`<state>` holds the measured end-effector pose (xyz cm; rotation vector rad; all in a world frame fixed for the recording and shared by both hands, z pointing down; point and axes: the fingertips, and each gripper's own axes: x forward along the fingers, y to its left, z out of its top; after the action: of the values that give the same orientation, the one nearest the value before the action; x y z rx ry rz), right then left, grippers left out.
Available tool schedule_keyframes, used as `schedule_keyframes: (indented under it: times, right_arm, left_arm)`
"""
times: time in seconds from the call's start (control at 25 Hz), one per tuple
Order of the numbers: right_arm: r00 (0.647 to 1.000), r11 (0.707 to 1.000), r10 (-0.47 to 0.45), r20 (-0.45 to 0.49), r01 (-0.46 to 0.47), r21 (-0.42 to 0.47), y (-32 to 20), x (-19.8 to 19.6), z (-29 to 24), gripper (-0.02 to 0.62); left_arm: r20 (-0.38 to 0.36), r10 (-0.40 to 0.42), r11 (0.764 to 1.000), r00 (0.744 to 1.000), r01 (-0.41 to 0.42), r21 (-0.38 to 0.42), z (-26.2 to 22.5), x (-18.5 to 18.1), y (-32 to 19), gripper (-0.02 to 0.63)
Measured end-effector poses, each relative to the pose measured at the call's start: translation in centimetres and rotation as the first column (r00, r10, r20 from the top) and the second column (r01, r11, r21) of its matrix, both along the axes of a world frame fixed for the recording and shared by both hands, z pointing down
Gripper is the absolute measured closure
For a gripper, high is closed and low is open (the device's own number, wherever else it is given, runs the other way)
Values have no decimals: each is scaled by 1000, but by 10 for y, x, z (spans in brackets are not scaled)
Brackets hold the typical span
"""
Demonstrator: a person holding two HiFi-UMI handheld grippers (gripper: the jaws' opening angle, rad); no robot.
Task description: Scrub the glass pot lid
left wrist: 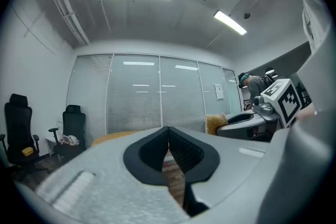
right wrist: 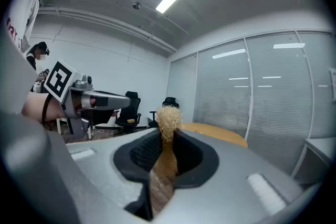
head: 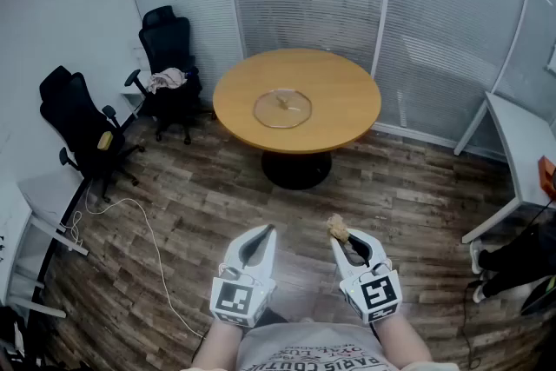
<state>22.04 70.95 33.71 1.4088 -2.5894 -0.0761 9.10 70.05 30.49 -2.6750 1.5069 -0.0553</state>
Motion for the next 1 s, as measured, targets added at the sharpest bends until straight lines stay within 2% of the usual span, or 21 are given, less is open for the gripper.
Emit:
schedule_keyframes:
  times: [0.2,0.76,1.0]
  right_arm:
    - [1000,1000,-4,1,4,2,-3,-1,0,532]
    - [999,996,1,38,2,-93,-25,-3,31,532]
    - [999,987,17,33,-11,-158,-66,-22,52,532]
  left_arm:
    - [20,4,1000,1000,-4,-23,6,1,-3,598]
    - [-9,11,994,1000,-12,-111,33,-2,-25,598]
    - [-19,-13,986,1000,10,-167,53,-32,-61,598]
